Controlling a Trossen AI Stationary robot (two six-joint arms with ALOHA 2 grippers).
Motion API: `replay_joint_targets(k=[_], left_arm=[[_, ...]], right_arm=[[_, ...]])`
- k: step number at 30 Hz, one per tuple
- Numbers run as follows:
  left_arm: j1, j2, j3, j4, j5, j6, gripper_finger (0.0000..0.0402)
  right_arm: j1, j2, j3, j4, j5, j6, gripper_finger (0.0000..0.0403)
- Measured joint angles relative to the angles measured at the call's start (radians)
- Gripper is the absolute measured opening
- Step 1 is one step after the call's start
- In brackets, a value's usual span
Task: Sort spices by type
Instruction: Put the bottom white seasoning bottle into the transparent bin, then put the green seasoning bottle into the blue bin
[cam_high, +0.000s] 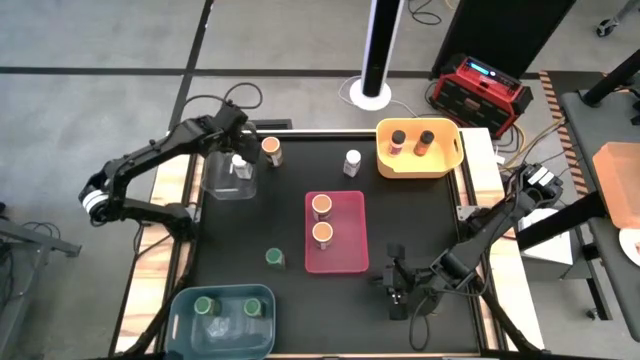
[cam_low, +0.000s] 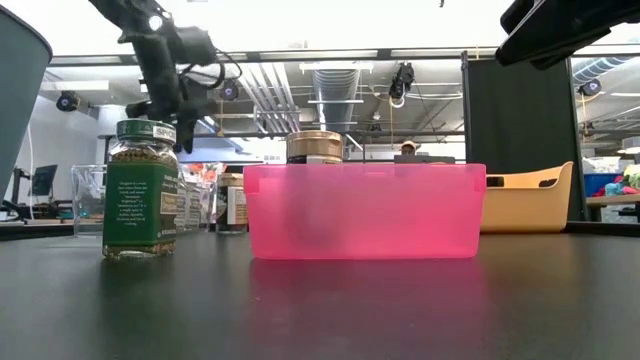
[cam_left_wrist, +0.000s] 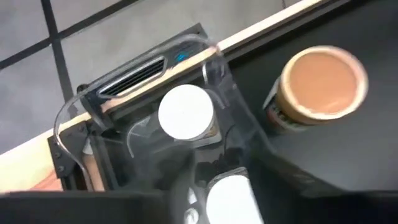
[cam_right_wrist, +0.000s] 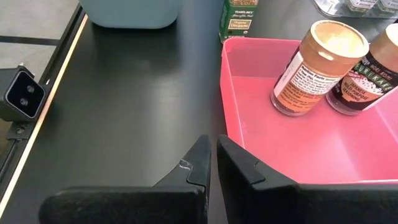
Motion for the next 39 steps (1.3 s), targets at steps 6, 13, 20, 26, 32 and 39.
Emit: replay_joint_targets(k=[6,13,20,26,32,39], left_arm=[[0.06,0.038,-0.008,0.027,0.0,0.014,0.0018],[0.085,0.089,-0.009,0.066,0.007,0.03,0.0003],[0.09,0.141,-0.009,0.104,0.003,0.044,0.0004],[0.098,0.161,-0.004,0.115,-0.001,0.052,0.0004],[0.098,0.151,-0.004,0.115,-0.001,0.052,0.0004],[0.098,0.146,-0.002,0.102,0.0,0.061,0.0004]], right_arm=[[0.0,0.0,0.0,0.0,0.0,0.0,0.0018],[0.0,0.0,0.0,0.0,0.0,0.0,0.0018],[0.0,0.0,0.0,0.0,0.0,0.0,0.0018],[0.0,0.0,0.0,0.0,0.0,0.0,0.0018],[0.0,0.0,-0.001,0.0,0.003,0.0,0.0018],[0.0,0.0,-0.001,0.0,0.008,0.0,0.0018]])
